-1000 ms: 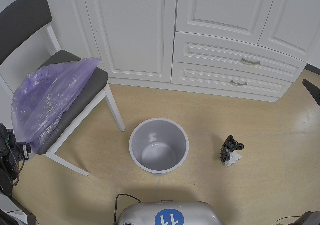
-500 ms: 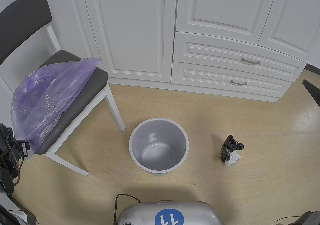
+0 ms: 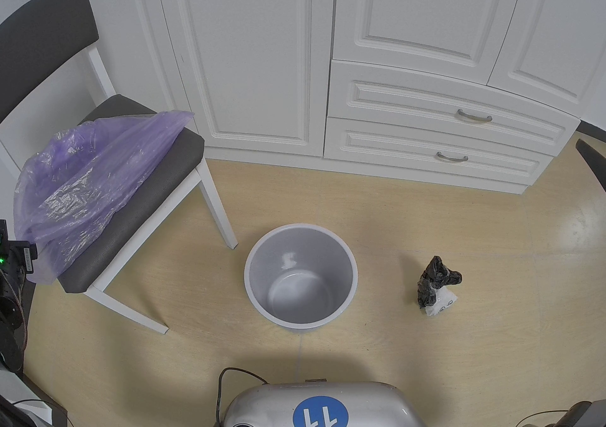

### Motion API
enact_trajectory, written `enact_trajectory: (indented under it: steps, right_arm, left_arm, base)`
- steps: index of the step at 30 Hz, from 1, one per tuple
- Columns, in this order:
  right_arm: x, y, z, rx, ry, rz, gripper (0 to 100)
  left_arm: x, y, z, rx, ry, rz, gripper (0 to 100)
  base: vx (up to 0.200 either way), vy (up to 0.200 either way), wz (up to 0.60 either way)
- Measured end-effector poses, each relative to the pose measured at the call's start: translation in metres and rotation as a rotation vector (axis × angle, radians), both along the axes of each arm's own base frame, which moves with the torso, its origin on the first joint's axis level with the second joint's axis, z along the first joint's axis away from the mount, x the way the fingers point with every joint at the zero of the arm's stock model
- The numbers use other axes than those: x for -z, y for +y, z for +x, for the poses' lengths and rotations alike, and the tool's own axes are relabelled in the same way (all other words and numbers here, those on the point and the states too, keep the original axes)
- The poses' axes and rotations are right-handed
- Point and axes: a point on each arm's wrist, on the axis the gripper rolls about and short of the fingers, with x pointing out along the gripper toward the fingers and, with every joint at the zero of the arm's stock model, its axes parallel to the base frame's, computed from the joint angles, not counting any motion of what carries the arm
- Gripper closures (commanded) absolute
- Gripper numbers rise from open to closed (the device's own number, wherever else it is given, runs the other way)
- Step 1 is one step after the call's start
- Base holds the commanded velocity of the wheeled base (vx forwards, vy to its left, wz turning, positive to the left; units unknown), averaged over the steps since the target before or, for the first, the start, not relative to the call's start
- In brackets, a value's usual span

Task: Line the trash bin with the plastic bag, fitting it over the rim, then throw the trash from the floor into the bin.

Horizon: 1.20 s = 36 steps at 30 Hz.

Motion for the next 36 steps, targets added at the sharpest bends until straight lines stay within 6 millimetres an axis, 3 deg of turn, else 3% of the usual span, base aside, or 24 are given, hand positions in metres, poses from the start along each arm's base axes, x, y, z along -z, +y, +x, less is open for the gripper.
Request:
enact_trajectory:
  steps: [16,17,36]
  right_arm:
    - [0.0,0.0,-0.001,-0.003,-0.003,-0.001,0]
    - [0.0,0.0,-0.001,-0.003,-0.002,-0.001,0]
    - [0.0,0.0,-0.001,-0.002,-0.003,-0.002,0]
  left_arm:
    - [0.0,-0.009,-0.012,0.022,0.003,0.015,0]
    - [0.001,-0.011,-0.013,0.03,0.009,0.014,100]
    - [0.004,-0.017,-0.012,0.063,0.018,0.004,100]
  base:
    - [0.0,0.0,0.0]
    - [0.0,0.0,0.0]
    - [0.0,0.0,0.0]
